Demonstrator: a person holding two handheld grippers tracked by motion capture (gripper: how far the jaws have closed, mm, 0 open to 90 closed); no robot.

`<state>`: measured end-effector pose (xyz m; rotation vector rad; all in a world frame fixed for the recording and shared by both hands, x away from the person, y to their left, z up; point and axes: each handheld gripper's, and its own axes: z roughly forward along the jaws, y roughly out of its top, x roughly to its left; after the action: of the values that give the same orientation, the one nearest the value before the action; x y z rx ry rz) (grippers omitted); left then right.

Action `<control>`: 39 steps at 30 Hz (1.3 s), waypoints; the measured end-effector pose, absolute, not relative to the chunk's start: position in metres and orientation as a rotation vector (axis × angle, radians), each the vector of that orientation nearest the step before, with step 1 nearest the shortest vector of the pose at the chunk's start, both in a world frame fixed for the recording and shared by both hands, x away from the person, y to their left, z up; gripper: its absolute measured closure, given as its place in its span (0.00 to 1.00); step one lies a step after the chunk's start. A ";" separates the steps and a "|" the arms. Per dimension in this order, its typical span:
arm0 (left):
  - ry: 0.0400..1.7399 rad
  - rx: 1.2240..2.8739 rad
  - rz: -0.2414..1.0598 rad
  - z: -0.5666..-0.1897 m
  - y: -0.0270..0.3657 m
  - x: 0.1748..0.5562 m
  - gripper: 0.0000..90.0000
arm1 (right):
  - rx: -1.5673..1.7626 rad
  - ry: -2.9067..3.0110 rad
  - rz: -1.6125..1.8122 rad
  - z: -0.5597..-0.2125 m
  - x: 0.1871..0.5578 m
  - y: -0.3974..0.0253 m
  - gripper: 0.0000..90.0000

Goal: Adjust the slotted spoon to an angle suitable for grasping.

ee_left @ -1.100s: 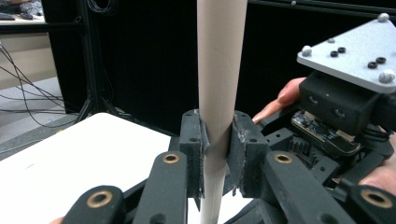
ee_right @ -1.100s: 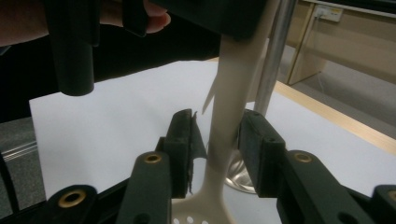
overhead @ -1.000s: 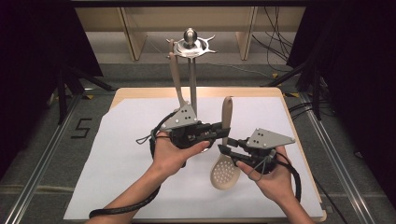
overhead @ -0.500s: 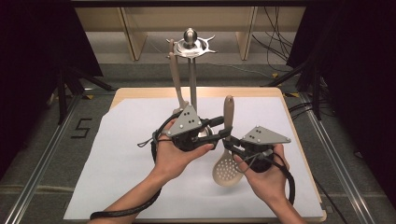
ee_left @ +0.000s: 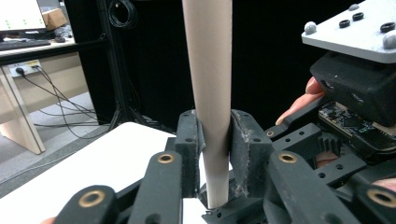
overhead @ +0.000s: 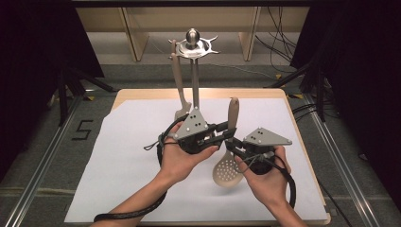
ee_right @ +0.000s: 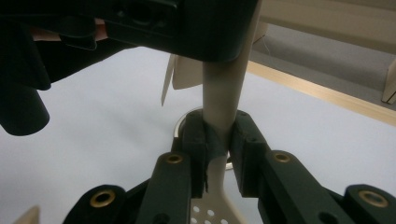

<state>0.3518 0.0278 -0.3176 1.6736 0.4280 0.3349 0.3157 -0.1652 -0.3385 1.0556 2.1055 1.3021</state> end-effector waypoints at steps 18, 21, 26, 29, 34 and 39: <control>0.430 1.685 0.331 -0.315 0.050 0.360 0.84 | 0.917 2.127 1.314 -0.349 0.310 -0.180 0.66; 0.427 1.685 0.343 -0.314 0.054 0.361 0.84 | 0.970 2.114 1.317 -0.349 0.308 -0.192 0.65; 0.426 1.682 0.343 -0.311 0.060 0.364 0.84 | 1.016 2.106 1.308 -0.357 0.310 -0.214 0.66; 0.423 1.670 0.352 -0.308 0.064 0.367 0.84 | 1.071 2.071 1.310 -0.363 0.310 -0.223 0.66; 0.548 1.666 0.492 -0.304 0.075 0.365 0.84 | 1.104 2.091 1.280 -0.371 0.314 -0.235 0.66; 0.523 1.649 0.511 -0.302 0.079 0.366 0.84 | 1.134 2.088 1.321 -0.375 0.317 -0.237 0.67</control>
<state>0.3663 0.0787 -0.3021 1.6488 0.5231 0.5109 0.3172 -0.2369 -0.3746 1.1339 2.0884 1.3207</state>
